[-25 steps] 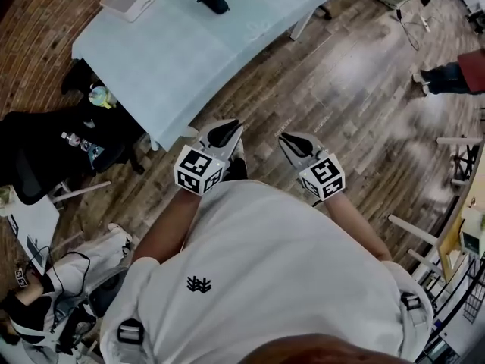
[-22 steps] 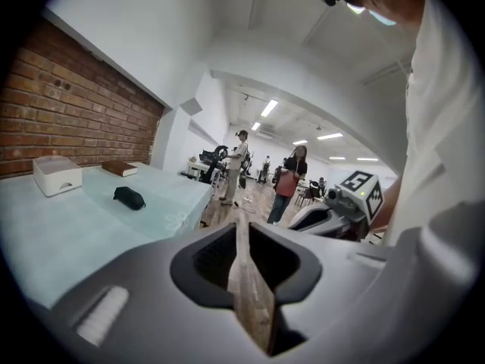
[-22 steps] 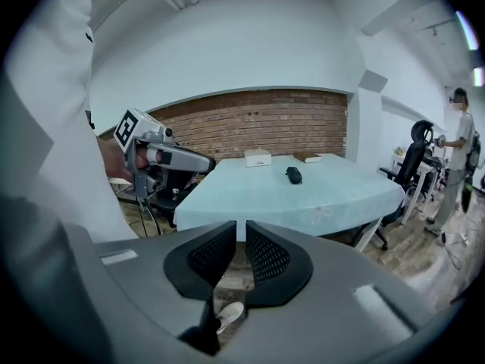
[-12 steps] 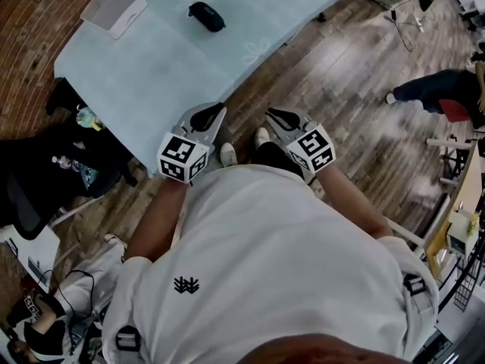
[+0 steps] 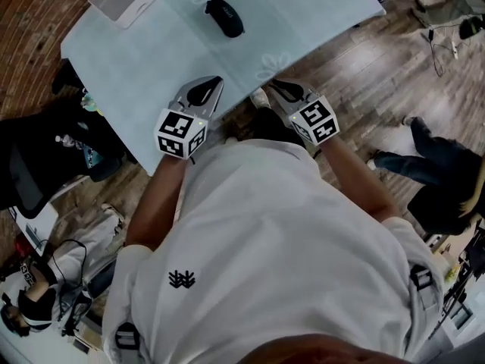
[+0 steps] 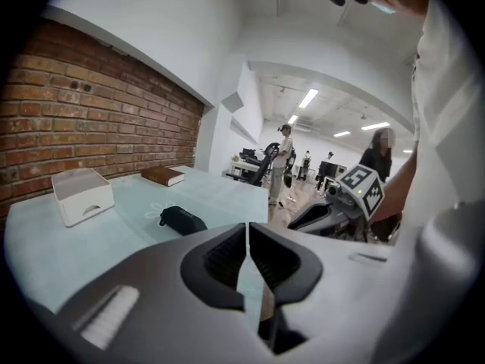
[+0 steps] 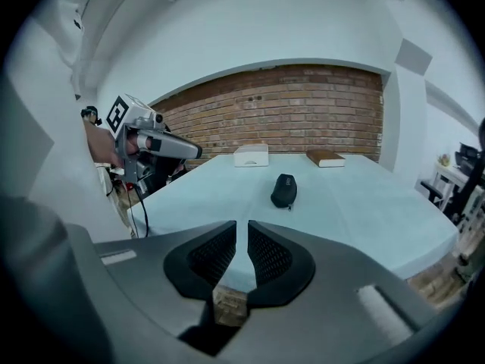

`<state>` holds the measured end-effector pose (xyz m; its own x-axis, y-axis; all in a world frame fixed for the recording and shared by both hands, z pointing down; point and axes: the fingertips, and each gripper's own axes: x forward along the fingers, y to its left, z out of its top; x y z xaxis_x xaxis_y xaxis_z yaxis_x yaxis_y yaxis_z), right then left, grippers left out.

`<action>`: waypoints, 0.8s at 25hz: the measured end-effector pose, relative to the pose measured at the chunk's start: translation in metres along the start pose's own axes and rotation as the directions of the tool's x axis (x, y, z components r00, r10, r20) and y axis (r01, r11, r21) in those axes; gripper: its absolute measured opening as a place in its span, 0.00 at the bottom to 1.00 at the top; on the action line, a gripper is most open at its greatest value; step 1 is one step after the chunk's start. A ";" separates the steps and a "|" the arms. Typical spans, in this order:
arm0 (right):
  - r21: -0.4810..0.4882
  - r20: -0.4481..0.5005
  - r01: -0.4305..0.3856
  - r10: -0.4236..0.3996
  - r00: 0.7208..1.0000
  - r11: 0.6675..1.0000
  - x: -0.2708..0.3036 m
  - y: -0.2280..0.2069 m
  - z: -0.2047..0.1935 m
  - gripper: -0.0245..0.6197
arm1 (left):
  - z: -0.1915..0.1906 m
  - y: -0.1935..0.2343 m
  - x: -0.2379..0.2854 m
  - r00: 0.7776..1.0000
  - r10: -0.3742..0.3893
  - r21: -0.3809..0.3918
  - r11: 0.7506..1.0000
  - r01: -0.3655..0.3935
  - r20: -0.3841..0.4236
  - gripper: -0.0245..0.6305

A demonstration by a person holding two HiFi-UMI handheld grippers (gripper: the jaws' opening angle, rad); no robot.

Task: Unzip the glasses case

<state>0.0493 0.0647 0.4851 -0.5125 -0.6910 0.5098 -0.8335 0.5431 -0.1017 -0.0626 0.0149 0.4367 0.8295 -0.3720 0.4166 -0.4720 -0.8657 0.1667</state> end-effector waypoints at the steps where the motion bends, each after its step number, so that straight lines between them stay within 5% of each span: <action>1: -0.011 -0.010 -0.022 0.022 1.000 1.000 0.011 -0.014 0.003 0.10 | 0.004 0.010 0.011 1.000 0.020 -0.008 1.000 -0.020 -0.010 0.13; 10: -0.091 -0.128 -0.248 0.235 0.963 0.965 0.105 -0.093 0.005 0.10 | 0.022 0.082 0.092 0.974 0.186 -0.036 0.981 -0.192 -0.132 0.13; 20: -0.155 -0.215 -0.345 0.310 0.926 0.926 0.157 -0.121 0.012 0.10 | 0.034 0.129 0.156 0.942 0.235 0.001 0.970 -0.242 -0.240 0.13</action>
<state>0.0676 -0.1150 0.5670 -0.6884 -0.3695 0.6242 -0.5624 0.8154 -0.1375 0.0161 -0.1660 0.4927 0.5991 -0.4735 0.6457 -0.6583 -0.7504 0.0605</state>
